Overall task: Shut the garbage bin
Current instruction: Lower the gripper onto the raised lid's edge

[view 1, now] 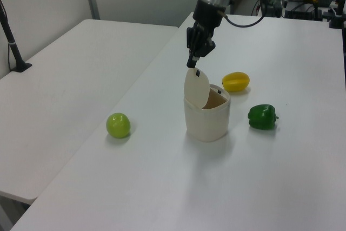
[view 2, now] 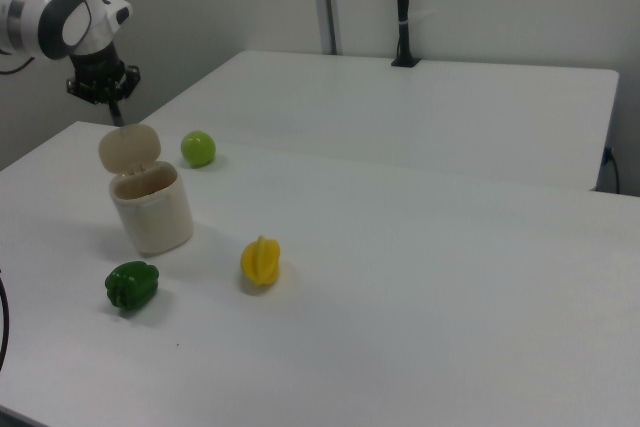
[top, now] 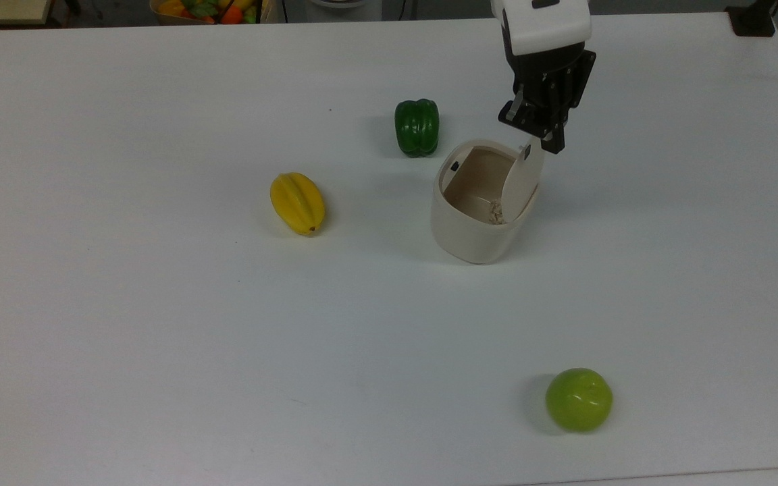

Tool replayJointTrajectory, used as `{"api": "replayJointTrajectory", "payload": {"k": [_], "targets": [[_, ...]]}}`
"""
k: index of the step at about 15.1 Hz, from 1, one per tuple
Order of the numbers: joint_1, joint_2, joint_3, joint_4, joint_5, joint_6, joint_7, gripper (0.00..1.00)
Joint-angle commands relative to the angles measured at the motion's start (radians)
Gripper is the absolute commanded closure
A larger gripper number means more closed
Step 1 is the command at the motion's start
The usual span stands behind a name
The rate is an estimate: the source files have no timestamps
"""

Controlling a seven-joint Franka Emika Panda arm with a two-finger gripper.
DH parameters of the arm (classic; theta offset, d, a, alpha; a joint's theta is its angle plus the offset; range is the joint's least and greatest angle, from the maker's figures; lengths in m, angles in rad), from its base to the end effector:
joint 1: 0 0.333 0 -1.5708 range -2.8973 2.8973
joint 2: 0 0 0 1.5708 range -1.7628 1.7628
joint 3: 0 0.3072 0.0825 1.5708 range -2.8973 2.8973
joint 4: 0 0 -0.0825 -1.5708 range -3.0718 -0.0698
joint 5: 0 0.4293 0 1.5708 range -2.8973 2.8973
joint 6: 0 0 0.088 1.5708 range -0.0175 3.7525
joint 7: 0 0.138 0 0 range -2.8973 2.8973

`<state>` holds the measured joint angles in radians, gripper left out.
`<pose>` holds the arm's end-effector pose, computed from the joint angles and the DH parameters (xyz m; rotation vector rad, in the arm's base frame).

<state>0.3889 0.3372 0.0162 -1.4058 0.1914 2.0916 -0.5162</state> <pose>0.6812 0.3061 0.5052 -2.6660 -1.2118 -0.5300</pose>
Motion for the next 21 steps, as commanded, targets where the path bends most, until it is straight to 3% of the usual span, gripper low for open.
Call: {"api": "replayJointTrajectory", "payload": {"k": [1, 13, 21], "targets": [[0.010, 0.016, -0.010, 0.007, -0.027, 0.013, 0.024, 1.00], [-0.005, 0.003, -0.021, -0.001, -0.033, -0.177, -0.088, 1.00], [-0.042, 0.005, -0.021, -0.056, -0.037, -0.182, -0.110, 1.00]]}}
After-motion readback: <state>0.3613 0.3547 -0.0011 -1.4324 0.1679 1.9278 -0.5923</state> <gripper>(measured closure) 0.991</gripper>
